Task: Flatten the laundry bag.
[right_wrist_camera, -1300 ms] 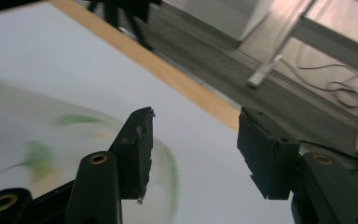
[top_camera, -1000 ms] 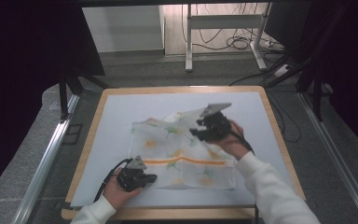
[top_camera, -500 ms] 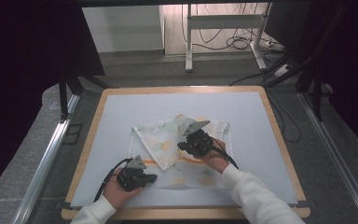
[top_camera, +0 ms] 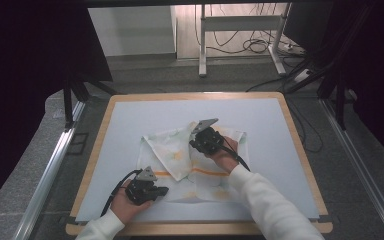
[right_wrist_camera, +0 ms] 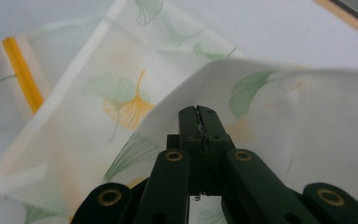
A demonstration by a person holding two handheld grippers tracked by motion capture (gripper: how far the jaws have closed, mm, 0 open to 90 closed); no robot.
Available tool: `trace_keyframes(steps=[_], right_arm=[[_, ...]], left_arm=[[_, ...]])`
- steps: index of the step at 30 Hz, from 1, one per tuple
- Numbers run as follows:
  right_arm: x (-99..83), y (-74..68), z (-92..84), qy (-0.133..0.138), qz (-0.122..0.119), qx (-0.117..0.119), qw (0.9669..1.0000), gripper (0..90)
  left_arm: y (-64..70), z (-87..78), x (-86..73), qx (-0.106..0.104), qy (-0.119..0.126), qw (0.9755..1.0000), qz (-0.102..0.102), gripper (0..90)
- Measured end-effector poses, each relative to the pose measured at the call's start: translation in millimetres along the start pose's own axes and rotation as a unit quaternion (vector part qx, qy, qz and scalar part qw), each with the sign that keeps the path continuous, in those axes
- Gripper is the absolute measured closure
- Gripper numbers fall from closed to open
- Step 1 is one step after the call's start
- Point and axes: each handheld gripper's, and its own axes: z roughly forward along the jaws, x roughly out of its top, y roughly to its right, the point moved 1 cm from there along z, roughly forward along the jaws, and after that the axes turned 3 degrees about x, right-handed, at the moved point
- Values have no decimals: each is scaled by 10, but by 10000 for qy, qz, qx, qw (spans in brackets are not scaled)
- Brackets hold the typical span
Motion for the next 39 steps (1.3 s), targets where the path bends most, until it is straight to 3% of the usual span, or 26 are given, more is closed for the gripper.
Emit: trace_keyframes(steps=[6,8,11,16,19,22,25,28,31,39], right_arm=[[201,104,88,-16,8,-66,10000,892],[260,205,130,-12,46,-115,9999,893],[361,466,216,-60,317,-267,9991,893],[542,1057,355,-124,717,-551,9958,893],[571,1396,440,-220,1055,-757,9913,893],[509,1584,491,-310,1398,-864,9859,893],[458,1578,466,-211,1496,-711,9860,893],[471,1460,354,-16,1319,-536,9898,893],[486,1319,203,120,1139,-336,9928,893],[332,1000,-153,291,882,82,9956,893]], left_arm=[[11,5,-1,20,36,10000,-20,899],[14,4,-1,24,32,10000,-25,899],[17,4,0,33,33,10000,-29,899],[8,7,5,-10,30,10000,-55,899],[2,7,6,-38,29,10000,-57,899],[-2,7,6,-54,29,10000,-51,899],[-18,2,9,-87,-25,10000,-9,899],[-15,13,15,-116,10,9999,-68,899],[-2,10,19,-64,-27,10000,-2,899],[-2,11,17,-64,-20,10000,-19,899]])
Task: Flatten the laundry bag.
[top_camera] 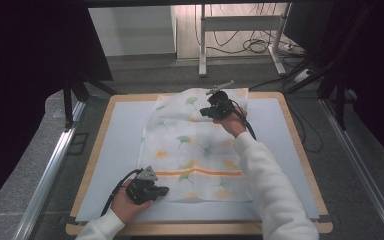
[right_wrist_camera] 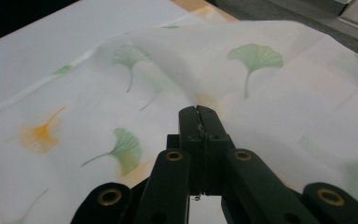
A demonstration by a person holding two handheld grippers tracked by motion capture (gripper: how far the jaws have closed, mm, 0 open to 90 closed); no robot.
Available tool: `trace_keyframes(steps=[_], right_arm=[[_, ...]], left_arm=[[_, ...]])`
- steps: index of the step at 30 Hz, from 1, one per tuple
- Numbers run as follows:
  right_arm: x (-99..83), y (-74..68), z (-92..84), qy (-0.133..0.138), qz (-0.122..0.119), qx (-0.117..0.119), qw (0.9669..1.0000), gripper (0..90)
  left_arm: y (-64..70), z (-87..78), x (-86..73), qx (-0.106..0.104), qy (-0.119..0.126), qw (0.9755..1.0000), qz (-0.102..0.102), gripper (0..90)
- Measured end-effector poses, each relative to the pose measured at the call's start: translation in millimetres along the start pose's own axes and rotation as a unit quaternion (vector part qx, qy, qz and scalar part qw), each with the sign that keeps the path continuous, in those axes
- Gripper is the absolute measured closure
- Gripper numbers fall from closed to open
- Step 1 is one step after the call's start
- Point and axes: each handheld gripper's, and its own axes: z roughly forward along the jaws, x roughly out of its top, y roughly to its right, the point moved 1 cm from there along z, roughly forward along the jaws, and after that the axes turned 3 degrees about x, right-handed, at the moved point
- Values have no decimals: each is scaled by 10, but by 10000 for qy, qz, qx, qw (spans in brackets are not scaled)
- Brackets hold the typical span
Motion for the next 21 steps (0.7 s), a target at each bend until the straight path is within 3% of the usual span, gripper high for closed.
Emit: trace_keyframes(steps=[8,15,21], right_arm=[[-445,-284,-276,9,-179,249,9995,893],[-941,-460,-528,-74,-31,354,9993,893],[-1303,-603,-696,-71,-40,431,9990,892]], left_arm=[[-7,-1,-3,-23,11,10000,-18,899],[1,1,-6,-17,45,10000,-39,899],[4,0,-8,-3,52,10000,-18,898]])
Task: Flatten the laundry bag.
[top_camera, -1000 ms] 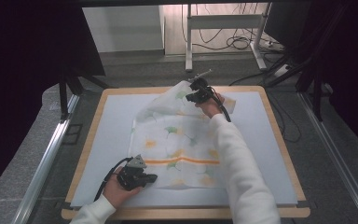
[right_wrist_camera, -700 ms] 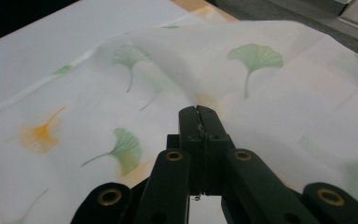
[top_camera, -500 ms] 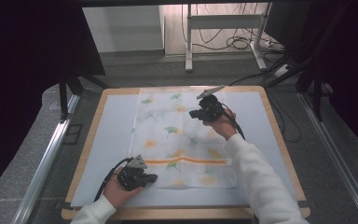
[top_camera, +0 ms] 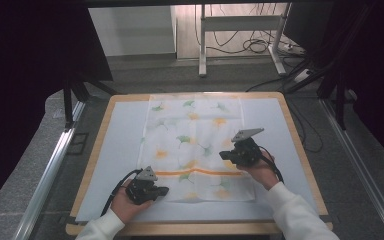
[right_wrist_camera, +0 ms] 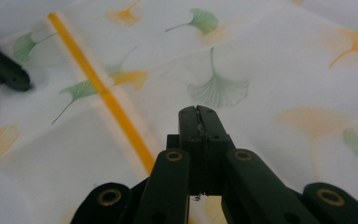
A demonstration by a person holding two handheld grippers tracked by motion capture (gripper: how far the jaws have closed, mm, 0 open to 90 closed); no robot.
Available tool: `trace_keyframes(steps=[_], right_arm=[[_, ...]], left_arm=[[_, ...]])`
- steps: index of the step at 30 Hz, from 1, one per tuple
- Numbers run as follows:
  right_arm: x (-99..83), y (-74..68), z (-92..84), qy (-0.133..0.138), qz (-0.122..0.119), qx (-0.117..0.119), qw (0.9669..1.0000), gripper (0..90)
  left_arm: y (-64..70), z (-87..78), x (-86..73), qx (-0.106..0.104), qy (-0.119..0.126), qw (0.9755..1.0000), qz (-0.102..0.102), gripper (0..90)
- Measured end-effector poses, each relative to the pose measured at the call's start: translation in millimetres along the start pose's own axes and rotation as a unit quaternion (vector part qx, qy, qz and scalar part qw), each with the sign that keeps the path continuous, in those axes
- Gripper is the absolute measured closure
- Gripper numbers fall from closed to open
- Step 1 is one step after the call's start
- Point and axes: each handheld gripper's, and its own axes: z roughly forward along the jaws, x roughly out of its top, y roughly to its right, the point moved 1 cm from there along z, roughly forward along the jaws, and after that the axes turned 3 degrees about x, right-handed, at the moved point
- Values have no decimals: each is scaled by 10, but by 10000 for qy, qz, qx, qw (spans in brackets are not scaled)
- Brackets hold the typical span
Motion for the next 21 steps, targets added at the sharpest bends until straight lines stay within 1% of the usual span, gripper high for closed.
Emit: trace_keyframes(steps=[2,5,7,8,9,10,11,12,13,14,15,16,17,18,19,20,21], right_arm=[[-107,-51,-10,8,25,71,10000,878],[-219,-88,-15,-22,66,76,9999,791],[-255,-96,-35,-42,108,34,9999,721],[-269,-99,-52,-10,149,-3,9999,669],[-280,-97,-68,20,189,-42,9998,634],[-292,-100,-82,35,253,-67,9997,612],[-307,-99,-97,39,265,-77,9996,596],[-322,-100,-110,48,289,-82,9995,583],[-338,-99,-123,43,310,-89,9995,575],[-354,-101,-137,42,339,-97,9994,565],[-369,-102,-151,51,386,-96,9992,559],[-385,-98,-166,59,399,-101,9991,558],[-399,-96,-180,73,423,-92,9990,557],[-412,-95,-194,84,447,-97,9989,557],[-424,-92,-207,84,457,-98,9989,557],[-436,-88,-218,88,470,-97,9988,556],[-445,-86,-225,100,501,-91,9987,556]], left_arm=[[1,-3,0,1,-5,10000,34,897],[-2,-4,2,-56,20,10000,12,882],[31,-12,11,-48,20,9999,152,842],[68,-21,24,-69,73,9997,220,827],[113,-30,43,-82,140,9994,296,811],[168,-35,69,-47,190,9990,398,786],[224,-36,97,32,218,9981,571,752],[290,-21,126,104,294,9973,667,708],[348,-4,154,141,321,9963,780,641],[405,16,180,154,284,9951,939,560],[475,47,201,293,294,9936,1051,484],[541,77,214,509,247,9909,1218,387],[588,103,225,642,181,9882,1381,328],[618,127,235,701,157,9869,1443,328],[629,151,247,763,121,9865,1444,320],[631,180,258,833,95,9865,1404,323],[621,204,269,831,46,9865,1410,328]])
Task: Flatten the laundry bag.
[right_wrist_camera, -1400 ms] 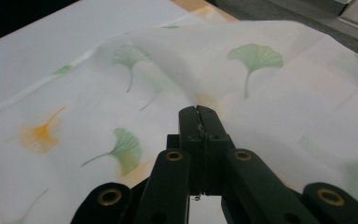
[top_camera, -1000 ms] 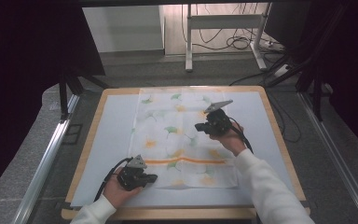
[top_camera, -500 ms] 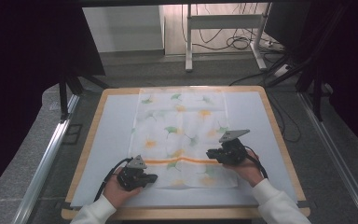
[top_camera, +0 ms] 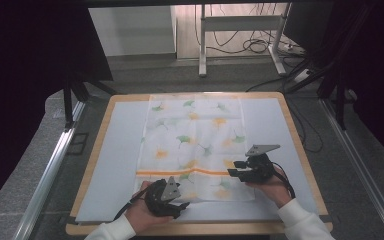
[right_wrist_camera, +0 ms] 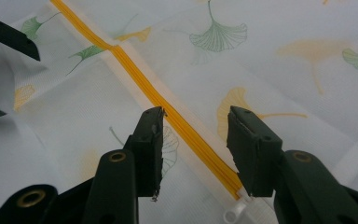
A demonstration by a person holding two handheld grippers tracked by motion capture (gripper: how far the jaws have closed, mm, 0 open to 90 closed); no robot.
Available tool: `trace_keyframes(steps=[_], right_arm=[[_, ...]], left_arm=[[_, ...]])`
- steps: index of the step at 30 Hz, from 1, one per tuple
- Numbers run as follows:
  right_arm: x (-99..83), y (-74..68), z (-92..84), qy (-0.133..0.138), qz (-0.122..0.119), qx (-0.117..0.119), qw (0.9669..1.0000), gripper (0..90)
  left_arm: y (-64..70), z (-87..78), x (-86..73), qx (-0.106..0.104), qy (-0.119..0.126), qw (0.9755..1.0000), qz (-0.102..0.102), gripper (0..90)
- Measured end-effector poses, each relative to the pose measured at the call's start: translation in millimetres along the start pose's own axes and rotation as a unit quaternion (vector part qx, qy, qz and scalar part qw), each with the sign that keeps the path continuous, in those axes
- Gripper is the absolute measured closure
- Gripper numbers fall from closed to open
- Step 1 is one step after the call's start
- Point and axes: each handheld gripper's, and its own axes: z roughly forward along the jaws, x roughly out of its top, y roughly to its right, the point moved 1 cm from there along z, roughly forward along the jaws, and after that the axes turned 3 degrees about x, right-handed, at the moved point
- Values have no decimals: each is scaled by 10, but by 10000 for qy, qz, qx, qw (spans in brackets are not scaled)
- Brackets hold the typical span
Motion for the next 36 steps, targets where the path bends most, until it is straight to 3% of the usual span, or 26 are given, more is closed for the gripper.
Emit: trace_keyframes(steps=[3,7,14,15,17,18,20,23,28,30,33,35,36], right_arm=[[-12,15,-10,10,37,-2,10000,555],[-5,13,-14,32,32,-29,10000,554],[2,4,-11,21,2,-98,9999,556],[1,6,-13,22,-2,-105,9999,556],[-3,17,-15,26,-10,-140,9999,557],[-5,23,-19,28,-2,-159,9999,557],[-12,35,-36,32,37,-194,9998,556],[-24,45,-91,82,96,-231,9997,556],[-102,51,-202,138,219,-294,9992,556],[-142,61,-226,144,256,-318,9991,556],[-185,92,-229,115,366,-334,9987,556],[-191,104,-220,106,421,-325,9985,556],[-191,106,-217,104,424,-327,9985,556]], left_arm=[[-10,83,13,16,-112,9999,-16,342],[-24,105,45,40,-86,9999,-84,415],[-80,128,64,-288,-14,9989,-363,794],[-99,118,63,-328,-88,9990,-293,842],[-104,119,58,-400,-75,9986,-339,887],[-121,108,57,-435,-134,9986,-276,896],[-114,94,56,-490,-74,9981,-374,899],[-86,28,33,-548,-86,9981,-283,900],[38,-89,-75,-754,-93,9965,-348,899],[91,-89,-83,-832,-107,9956,-416,897],[156,-54,-45,-914,-134,9951,-359,888],[145,-39,-34,-939,-297,9950,-170,876],[151,-33,-39,-966,-254,9947,-254,865]])
